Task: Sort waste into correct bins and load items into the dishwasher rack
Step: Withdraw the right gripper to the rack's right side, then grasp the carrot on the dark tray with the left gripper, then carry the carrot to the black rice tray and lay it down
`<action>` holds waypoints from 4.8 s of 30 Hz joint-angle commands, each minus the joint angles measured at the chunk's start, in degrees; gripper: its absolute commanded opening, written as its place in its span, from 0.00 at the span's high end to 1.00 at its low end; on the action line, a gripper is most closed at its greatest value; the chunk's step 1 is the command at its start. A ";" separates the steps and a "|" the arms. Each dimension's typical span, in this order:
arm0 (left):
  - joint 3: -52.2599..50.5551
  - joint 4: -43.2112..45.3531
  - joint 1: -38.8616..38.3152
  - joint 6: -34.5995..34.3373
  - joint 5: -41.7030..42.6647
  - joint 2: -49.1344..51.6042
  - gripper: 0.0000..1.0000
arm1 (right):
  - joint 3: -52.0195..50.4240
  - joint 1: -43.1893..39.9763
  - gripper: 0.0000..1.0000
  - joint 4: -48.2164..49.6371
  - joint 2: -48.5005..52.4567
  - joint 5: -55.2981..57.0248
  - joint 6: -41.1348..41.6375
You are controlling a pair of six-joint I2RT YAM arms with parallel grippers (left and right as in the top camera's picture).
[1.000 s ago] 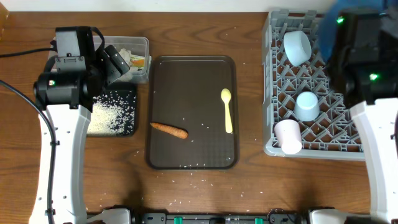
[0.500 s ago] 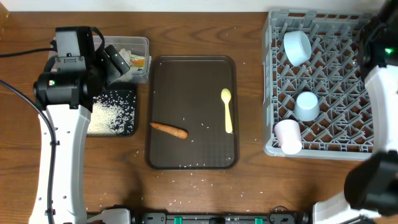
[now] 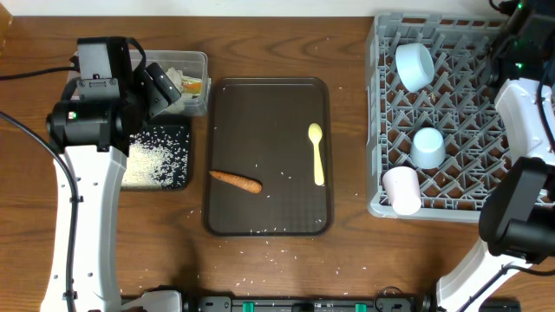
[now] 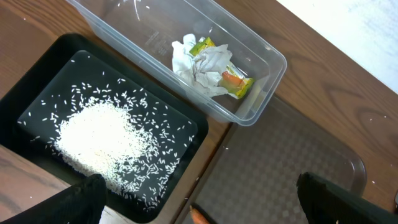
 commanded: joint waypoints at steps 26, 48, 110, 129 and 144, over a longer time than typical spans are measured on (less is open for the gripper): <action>-0.13 -0.04 0.20 0.79 -0.26 0.44 0.01 | 0.48 6.27 0.01 -5.77 -1.55 -3.17 14.60; -0.13 0.44 0.20 -3.10 0.20 0.44 0.01 | 0.28 10.62 0.01 -36.37 -23.96 -93.64 62.69; -18.99 1.66 -20.90 -36.65 4.00 28.70 0.86 | -1.79 14.10 0.01 -55.21 -23.91 -75.87 60.94; -5.27 -7.78 -6.97 -22.58 5.44 13.14 0.89 | -1.79 14.10 0.01 -54.93 -23.91 -75.25 60.94; -6.88 0.83 20.31 -23.65 2.47 22.99 0.89 | -1.79 14.12 0.01 -55.08 -23.91 -75.30 60.96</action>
